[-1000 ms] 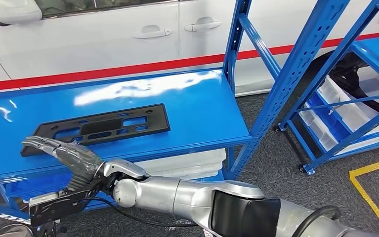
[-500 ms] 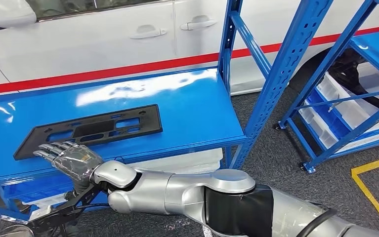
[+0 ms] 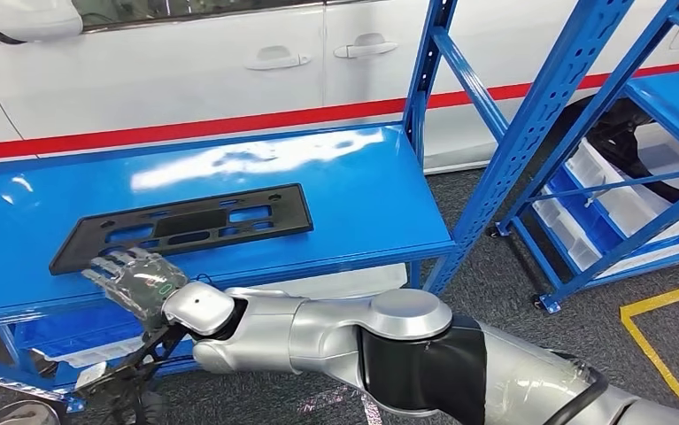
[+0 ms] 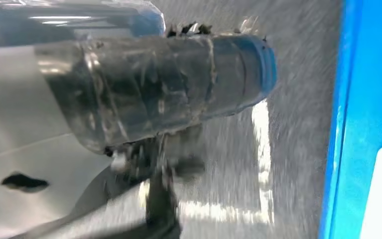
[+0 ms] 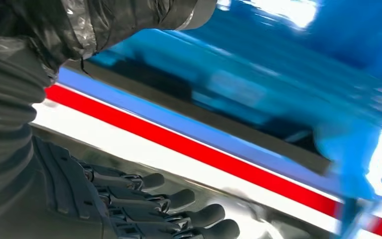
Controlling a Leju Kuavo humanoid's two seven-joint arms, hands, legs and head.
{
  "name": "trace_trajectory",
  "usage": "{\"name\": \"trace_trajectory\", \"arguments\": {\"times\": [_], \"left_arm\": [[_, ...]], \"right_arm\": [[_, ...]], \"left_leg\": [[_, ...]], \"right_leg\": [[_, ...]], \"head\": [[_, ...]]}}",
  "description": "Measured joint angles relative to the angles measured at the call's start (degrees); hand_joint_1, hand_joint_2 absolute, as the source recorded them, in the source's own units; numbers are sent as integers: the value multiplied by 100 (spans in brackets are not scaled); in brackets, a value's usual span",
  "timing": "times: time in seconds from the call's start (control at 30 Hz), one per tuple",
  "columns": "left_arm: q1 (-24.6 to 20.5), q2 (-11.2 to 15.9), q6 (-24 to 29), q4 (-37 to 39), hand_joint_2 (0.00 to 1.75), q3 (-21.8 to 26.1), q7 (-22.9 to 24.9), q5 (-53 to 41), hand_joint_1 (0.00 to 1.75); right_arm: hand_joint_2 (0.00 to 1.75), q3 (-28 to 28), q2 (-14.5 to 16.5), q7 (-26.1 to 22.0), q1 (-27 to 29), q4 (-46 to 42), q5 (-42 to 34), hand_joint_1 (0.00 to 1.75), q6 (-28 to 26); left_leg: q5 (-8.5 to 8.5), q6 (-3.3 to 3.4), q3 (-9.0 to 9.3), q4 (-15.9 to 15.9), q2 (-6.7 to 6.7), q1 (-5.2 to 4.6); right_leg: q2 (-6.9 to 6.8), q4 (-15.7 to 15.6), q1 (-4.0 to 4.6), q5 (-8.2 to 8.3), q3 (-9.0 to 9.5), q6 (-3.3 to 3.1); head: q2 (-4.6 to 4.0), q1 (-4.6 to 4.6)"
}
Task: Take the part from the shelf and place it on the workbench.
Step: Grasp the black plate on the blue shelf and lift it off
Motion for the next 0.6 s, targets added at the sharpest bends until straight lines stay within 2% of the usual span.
{"name": "trace_trajectory", "arguments": {"times": [0.07, 0.1, 0.17, 0.23, 0.3, 0.37, 0.4, 0.43, 0.47, 0.53, 0.6], "left_arm": [[384, -259, 237, 2, 0, -194, -199, -253, 0], [577, -379, 312, 2, 0, -285, -260, -308, 0], [865, -554, 350, 4, 0, -418, -290, -336, 0], [959, -658, 316, 10, 0, -506, -283, -344, 0], [954, -714, 273, 20, 0, -605, -273, -351, 0], [973, -734, 249, 32, 0, -689, -262, -358, 0], [992, -736, 248, 39, 0, -719, -256, -360, 0], [1011, -740, 250, 47, 0, -741, -250, -361, 0], [1025, -747, 252, 53, 0, -759, -247, -362, 0], [1035, -767, 247, 60, 0, -774, -244, -370, 0], [1035, -795, 238, 64, 0, -791, -243, -370, 0]], "right_arm": [[175, 3, -3, 68, -125, 119, -95, 0, -66], [175, 3, -5, 59, -184, 175, -125, 0, -86], [175, 7, -7, 65, -245, 269, -150, 0, -106], [175, 20, -7, 126, -261, 345, -153, 0, -113], [175, 38, -5, 204, -292, 419, -160, 0, -118], [175, 51, -5, 265, -316, 505, -197, 0, -118], [175, 56, -6, 281, -316, 550, -220, 0, -117], [175, 62, -7, 291, -316, 596, -239, 0, -116], [175, 67, -7, 294, -319, 637, -254, 0, -114], [175, 72, -6, 329, -344, 701, -297, 0, -87], [175, 72, -7, 405, -385, 772, -354, 0, -54]], "left_leg": [[-22, -3, 10, 4, 9, -32], [-28, -15, 5, 6, 18, -36], [-30, -49, -9, 2, 35, -21], [-86, -100, -45, 48, 37, -9], [-338, -164, -230, 466, 34, 1], [-667, -224, -579, 1222, 33, 25], [-740, -248, -725, 1504, 33, 39], [-701, -267, -778, 1584, 34, 50], [-564, -280, -723, 1446, 35, 61], [-180, -279, -367, 694, 38, 74], [-13, -234, -73, 119, 35, 58]], "right_leg": [[-5, -745, 25, 231, 392, -59], [-5, -949, 37, 269, 500, -74], [-2, -1036, 54, 272, 531, -80], [-16, -1105, 29, 302, 570, -101], [-36, -1170, -6, 327, 619, -122], [-38, -1169, -8, 324, 628, -133], [-36, -1160, -9, 319, 627, -137], [-32, -1148, -13, 312, 626, -138], [-26, -1130, -18, 301, 626, -134], [-14, -1084, -27, 267, 625, -111], [-8, -1042, -12, 241, 608, -68]], "head": [[0, 0], [0, -1], [-1, 3], [-1, 3], [-1, 0], [0, -2], [0, -2], [0, -1], [0, -1], [0, -1], [0, 2]]}}
